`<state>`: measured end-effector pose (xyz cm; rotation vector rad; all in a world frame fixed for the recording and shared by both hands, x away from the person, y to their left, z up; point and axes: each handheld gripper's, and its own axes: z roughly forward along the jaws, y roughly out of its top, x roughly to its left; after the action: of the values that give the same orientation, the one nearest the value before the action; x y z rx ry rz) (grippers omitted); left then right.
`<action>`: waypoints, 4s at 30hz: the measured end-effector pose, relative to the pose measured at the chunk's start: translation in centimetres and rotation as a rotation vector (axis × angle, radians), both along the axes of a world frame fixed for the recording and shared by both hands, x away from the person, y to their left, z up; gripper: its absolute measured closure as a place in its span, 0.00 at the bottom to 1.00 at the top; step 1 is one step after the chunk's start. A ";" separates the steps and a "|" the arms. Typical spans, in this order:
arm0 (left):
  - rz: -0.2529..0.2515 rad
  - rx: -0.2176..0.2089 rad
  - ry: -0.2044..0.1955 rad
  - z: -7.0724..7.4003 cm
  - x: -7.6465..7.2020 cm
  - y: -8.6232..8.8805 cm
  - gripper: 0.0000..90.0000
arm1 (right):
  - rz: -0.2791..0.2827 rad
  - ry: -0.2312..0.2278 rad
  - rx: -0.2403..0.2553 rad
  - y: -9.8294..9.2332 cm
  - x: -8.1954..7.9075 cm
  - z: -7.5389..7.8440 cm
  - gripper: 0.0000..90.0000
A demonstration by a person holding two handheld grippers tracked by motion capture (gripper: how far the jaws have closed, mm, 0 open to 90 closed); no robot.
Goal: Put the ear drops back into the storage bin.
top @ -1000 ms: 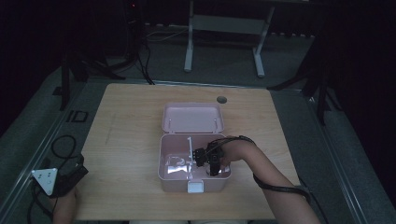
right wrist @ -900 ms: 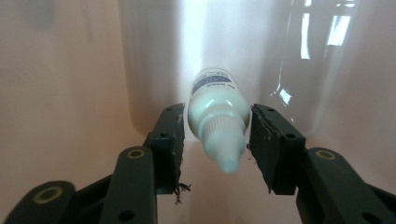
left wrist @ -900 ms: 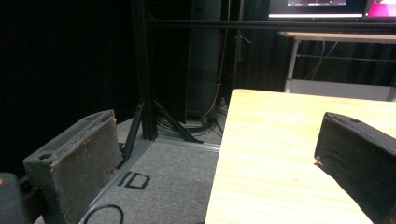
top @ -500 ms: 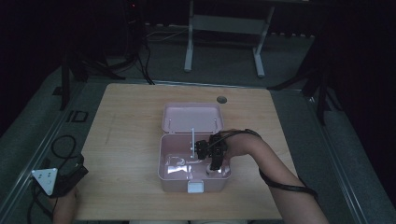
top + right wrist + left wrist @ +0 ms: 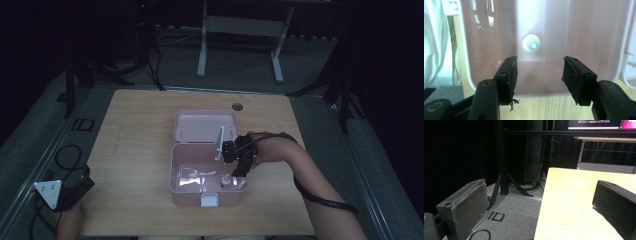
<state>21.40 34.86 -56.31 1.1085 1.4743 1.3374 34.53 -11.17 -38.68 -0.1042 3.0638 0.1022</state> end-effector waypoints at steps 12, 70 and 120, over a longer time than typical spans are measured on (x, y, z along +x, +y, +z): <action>0.001 0.002 0.001 0.0 0.0 0.0 0.00 | -0.110 -0.029 0.053 -4.6 0.8 1.5 0.40; 0.009 -0.003 -0.004 0.0 0.0 0.0 0.00 | -0.774 -0.171 0.512 -20.4 0.8 -14.0 0.15; 0.010 -0.019 -0.006 0.0 -0.1 0.1 0.00 | -1.173 -0.774 1.075 -22.8 -2.7 -16.1 0.15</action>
<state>21.35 34.99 -56.32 1.0858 1.4871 1.3296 31.80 -33.94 -54.75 1.2604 1.5764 1.1664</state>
